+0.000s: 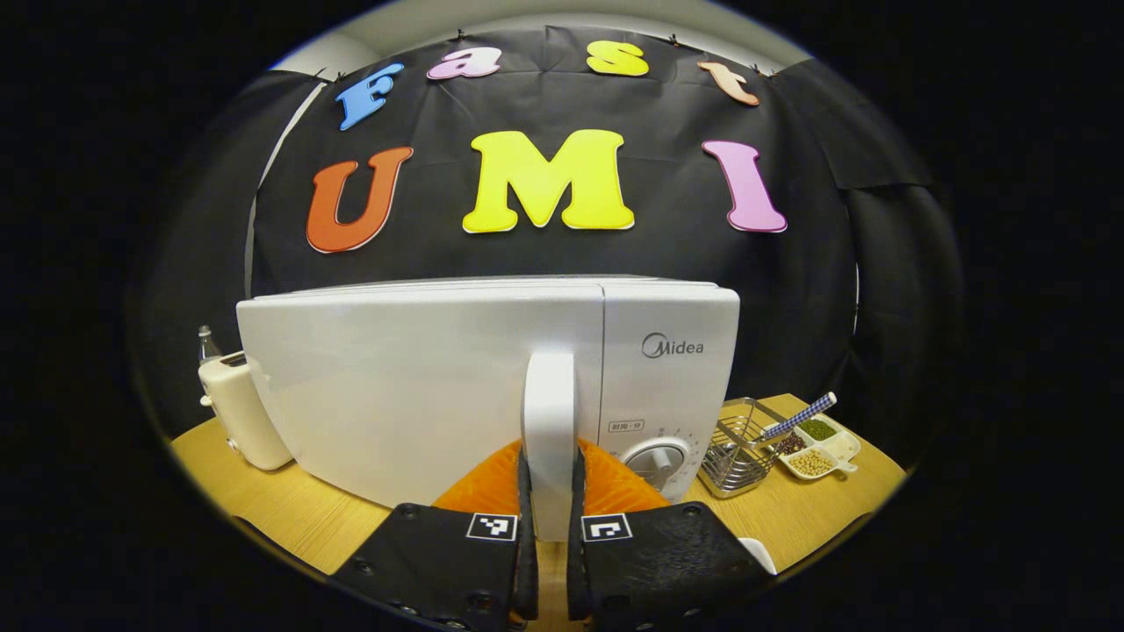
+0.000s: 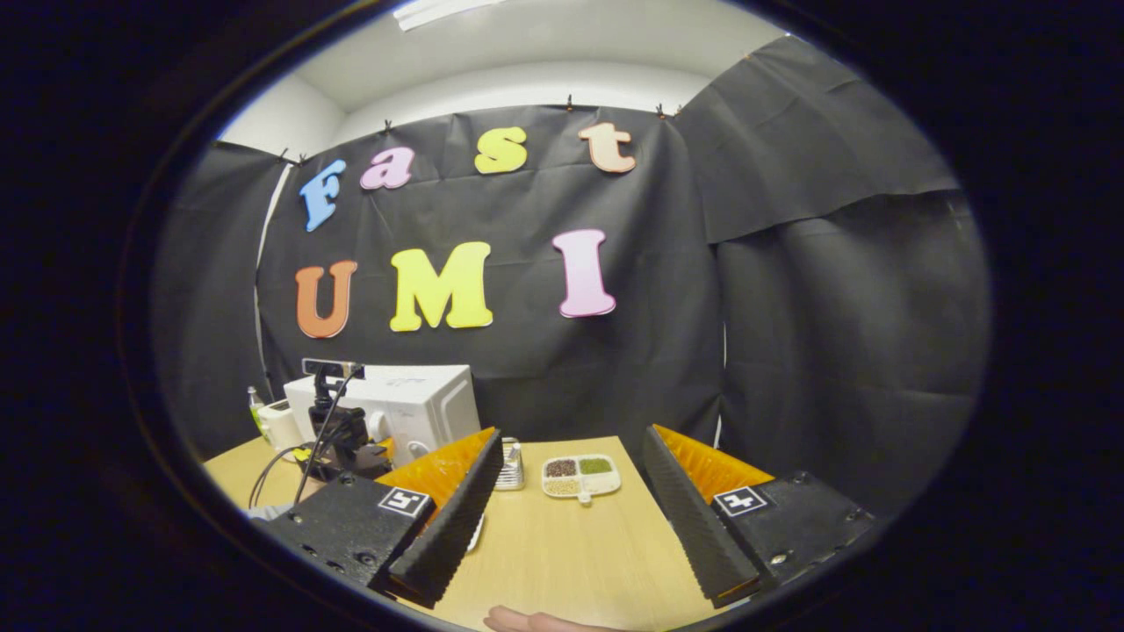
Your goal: Open the microwave oven with the left hand, put the food in, and close the microwave oven.
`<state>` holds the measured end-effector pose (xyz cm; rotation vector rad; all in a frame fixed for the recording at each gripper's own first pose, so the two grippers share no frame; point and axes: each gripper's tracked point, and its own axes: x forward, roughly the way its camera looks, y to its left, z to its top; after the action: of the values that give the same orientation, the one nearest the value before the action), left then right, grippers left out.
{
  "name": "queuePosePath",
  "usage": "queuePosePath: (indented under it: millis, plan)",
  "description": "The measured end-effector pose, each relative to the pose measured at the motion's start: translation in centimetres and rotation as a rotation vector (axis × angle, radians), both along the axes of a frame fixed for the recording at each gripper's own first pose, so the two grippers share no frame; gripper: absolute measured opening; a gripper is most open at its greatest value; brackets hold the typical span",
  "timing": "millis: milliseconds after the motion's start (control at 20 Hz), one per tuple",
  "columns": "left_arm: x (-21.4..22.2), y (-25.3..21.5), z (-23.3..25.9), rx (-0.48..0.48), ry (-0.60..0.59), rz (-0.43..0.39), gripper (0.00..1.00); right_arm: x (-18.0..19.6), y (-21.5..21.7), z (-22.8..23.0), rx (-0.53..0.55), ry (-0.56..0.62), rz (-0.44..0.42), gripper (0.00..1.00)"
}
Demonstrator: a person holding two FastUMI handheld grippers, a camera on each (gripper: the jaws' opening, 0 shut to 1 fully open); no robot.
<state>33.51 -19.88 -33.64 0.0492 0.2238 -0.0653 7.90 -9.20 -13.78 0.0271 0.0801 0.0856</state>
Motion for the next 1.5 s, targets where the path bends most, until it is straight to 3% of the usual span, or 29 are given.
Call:
queuePosePath:
  millis: [350, 400, 450, 550, 600, 800, 1000, 1050, 1100, 1200, 1300, 1350, 1500]
  plan:
    - [-0.4, 0.1, 0.0, 0.001, 0.02, 0.018, 0.12, 0.2, -0.3, 0.0, -0.016, -0.014, -0.009, 1.0]
    - [-0.6, 0.1, -0.1, -0.002, 0.028, 0.019, 0.12, 0.1, -0.2, -0.3, -0.012, -0.008, -0.007, 0.95]
    - [-0.8, 0.2, 0.0, -0.01, 0.026, 0.015, 0.13, 0.1, -0.2, -0.4, -0.008, -0.002, -0.005, 1.0]
    - [-1.0, 0.0, 0.1, -0.041, 0.031, 0.007, 0.13, 0.2, -0.3, -0.7, -0.006, 0.002, -0.006, 1.0]
    - [-1.0, -0.1, 0.1, -0.064, 0.021, 0.002, 0.12, 0.3, -0.3, -0.9, -0.009, 0.003, -0.009, 1.0]
    - [-0.8, -0.2, 0.3, 0.004, -0.038, -0.028, 0.12, 0.5, 0.5, -1.2, -0.022, 0.008, 0.001, 1.0]
    - [-0.3, 0.0, 0.3, -0.051, -0.055, -0.02, 0.12, 0.7, 1.4, -1.9, -0.02, 0.012, 0.02, 1.0]
    - [0.1, 0.0, 0.1, -0.046, -0.048, -0.021, 0.21, 0.8, 1.6, -2.2, -0.02, 0.016, 0.023, 1.0]
    - [0.3, -0.1, -0.4, -0.055, -0.023, -0.02, 0.24, 1.1, 1.6, -2.6, -0.023, 0.023, 0.023, 1.0]
    - [0.3, -0.2, -0.1, -0.063, -0.033, -0.013, 0.24, 1.3, 1.6, -3.2, -0.021, 0.032, 0.025, 1.0]
    - [0.4, -0.1, -0.1, 0.007, -0.047, -0.002, 0.24, 1.4, 1.5, -3.7, -0.016, 0.033, 0.028, 1.0]
    - [0.3, 0.1, -0.1, 0.03, -0.04, 0.002, 0.1, 1.6, 1.4, -4.0, -0.012, 0.032, 0.027, 1.0]
    - [-0.1, 0.0, -0.7, -0.078, 0.02, -0.02, 0.14, 2.2, 1.6, -4.6, -0.008, 0.042, 0.038, 1.0]
